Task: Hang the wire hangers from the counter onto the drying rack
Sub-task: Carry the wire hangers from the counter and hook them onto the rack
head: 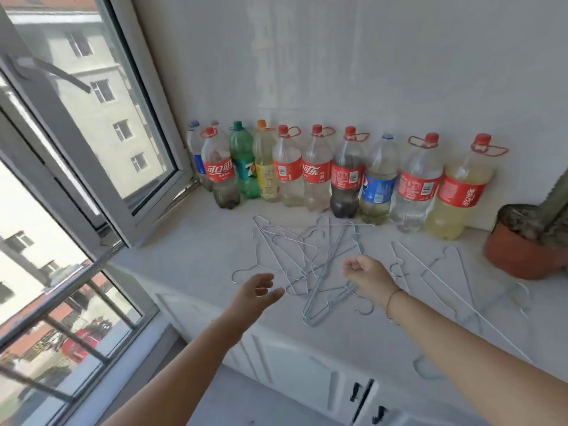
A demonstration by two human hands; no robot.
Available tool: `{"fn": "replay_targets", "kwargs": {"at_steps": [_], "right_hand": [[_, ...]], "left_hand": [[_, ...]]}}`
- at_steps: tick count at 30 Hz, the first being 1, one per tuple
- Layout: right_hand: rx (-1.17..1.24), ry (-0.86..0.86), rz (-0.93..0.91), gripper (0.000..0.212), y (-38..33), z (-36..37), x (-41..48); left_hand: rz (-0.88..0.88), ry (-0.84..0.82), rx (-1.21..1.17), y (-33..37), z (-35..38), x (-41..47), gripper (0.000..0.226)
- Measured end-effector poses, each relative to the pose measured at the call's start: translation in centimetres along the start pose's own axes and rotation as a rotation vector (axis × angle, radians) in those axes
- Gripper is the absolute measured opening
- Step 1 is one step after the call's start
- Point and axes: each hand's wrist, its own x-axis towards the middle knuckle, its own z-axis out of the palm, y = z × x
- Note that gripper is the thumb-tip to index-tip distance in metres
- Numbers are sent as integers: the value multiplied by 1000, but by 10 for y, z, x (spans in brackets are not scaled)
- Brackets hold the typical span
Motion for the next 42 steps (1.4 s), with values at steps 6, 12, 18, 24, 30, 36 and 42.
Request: {"fn": "replay_targets", "kwargs": {"at_steps": [6,12,18,24,30,36,42], "right_hand": [[-112,-32,81,27,-6,24,85],[-218,-127,166,34,-1,52,149],[-405,-186,181,28,11,74,203],[-664,-345,203,41,19,84,240],[-970,-381,211,38,17,86,257],[-770,-424,207,36,5,78,267],[-291,-364,270,41,-40,70,268]], "left_hand": [[-70,-29,-35,-10,-19,61,35],[-137,-42,-56,-21,-28,104,34],[-204,-23,-91,-27,-31,130,36],[-254,37,-130,-31,-34,148,34],[-289,62,-155,-36,-32,163,32],[-316,76,-150,-41,-34,165,36],[-314,50,-185,-24,-25,168,36]]}}
